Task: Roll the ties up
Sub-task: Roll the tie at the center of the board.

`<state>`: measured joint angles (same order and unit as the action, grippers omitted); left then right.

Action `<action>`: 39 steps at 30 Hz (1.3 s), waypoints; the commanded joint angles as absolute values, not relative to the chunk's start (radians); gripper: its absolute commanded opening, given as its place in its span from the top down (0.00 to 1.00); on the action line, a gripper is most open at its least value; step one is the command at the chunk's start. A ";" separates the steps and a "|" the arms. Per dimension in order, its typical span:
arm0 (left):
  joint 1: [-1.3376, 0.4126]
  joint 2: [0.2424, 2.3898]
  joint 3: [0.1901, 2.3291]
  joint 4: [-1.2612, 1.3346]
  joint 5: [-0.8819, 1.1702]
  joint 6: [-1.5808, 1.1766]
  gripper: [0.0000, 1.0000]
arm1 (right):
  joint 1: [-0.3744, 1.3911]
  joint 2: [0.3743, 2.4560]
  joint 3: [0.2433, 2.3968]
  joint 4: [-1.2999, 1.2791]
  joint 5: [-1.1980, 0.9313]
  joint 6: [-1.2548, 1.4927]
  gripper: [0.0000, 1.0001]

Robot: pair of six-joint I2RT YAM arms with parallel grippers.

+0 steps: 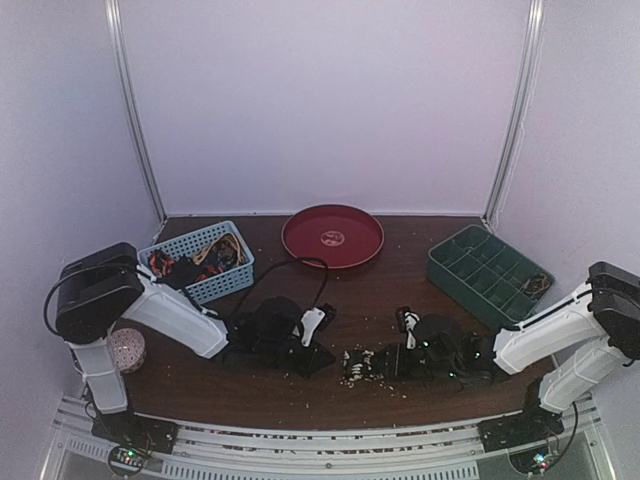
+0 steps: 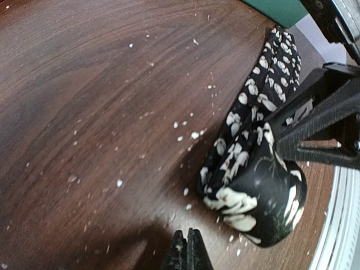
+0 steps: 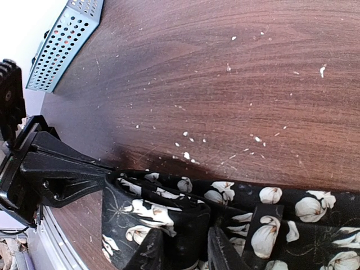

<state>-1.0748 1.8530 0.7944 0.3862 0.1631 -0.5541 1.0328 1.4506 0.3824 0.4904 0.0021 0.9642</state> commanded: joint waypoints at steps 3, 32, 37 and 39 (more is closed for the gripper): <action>-1.081 1.937 0.844 0.522 0.243 -0.599 1.00 | 1.029 1.443 0.385 0.436 0.044 0.925 0.73; -1.085 1.934 0.894 0.567 0.331 -0.642 1.00 | 1.008 1.411 0.392 0.388 0.127 0.857 0.73; -1.085 1.940 0.914 0.550 0.330 -0.641 1.00 | 0.997 1.393 0.405 0.349 0.148 0.833 0.73; -1.085 1.944 0.925 0.540 0.330 -0.641 1.00 | 0.994 1.383 0.406 0.329 0.171 0.825 0.73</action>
